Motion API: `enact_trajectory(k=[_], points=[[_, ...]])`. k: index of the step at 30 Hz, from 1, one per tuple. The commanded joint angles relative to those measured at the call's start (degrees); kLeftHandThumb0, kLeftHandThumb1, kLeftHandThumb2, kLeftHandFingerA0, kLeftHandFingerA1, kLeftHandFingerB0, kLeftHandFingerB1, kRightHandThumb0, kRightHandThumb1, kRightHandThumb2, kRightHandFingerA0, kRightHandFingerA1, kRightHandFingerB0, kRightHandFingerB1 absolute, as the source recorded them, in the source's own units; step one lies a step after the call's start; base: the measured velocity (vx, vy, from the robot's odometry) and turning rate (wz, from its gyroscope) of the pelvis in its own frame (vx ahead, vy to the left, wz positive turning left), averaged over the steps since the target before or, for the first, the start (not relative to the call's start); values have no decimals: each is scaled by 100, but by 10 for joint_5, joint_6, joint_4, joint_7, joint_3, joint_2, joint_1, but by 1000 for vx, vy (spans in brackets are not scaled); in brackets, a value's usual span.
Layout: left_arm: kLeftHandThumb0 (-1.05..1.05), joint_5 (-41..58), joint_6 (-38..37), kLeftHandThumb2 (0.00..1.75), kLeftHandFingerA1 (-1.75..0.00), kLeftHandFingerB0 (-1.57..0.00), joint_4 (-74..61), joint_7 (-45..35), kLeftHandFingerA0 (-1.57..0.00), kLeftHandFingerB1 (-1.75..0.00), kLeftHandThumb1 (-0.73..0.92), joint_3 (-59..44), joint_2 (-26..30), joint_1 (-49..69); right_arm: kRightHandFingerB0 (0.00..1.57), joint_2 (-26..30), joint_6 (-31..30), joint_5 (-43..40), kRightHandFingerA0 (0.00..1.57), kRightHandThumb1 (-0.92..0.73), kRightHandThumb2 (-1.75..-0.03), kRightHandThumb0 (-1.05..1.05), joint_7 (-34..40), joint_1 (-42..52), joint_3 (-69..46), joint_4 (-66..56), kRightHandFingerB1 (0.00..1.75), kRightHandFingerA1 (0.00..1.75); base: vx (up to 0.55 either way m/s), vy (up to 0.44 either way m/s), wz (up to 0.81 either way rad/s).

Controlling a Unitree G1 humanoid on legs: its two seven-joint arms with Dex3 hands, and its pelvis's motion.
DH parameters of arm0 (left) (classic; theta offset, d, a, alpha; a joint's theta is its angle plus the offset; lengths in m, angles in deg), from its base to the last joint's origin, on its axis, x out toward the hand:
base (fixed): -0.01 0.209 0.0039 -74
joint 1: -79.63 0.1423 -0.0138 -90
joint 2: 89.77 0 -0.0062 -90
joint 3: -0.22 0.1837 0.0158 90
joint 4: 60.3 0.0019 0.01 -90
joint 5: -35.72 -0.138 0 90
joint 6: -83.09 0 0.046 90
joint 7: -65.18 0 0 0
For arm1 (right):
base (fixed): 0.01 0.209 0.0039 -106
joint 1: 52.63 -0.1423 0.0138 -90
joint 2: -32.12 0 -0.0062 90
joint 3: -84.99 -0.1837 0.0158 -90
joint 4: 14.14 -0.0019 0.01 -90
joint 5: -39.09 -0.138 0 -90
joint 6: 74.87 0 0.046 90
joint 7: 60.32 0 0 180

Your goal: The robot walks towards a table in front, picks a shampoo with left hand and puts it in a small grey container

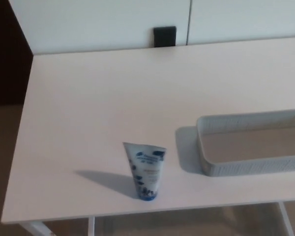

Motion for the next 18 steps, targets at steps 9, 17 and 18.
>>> enact_trajectory(k=[9,17,18], points=[[-38,6,-17,86,-55,0,-7,-2,-4,-53,24,0,10,-1,55,2,0,-1,67,-69,-61,-38,-3,5,1,-2,41,48,-8,84,14],[-38,1,-19,86,-55,-1,-8,0,-5,-53,24,6,16,0,53,0,0,9,63,-70,-61,-38,-3,2,11,-2,40,46,-11,-5,0],[-38,1,-20,86,-55,0,-8,-1,-5,-53,24,6,16,1,53,0,-1,10,64,-70,-61,-38,-2,1,12,-3,40,46,0,0,0]])
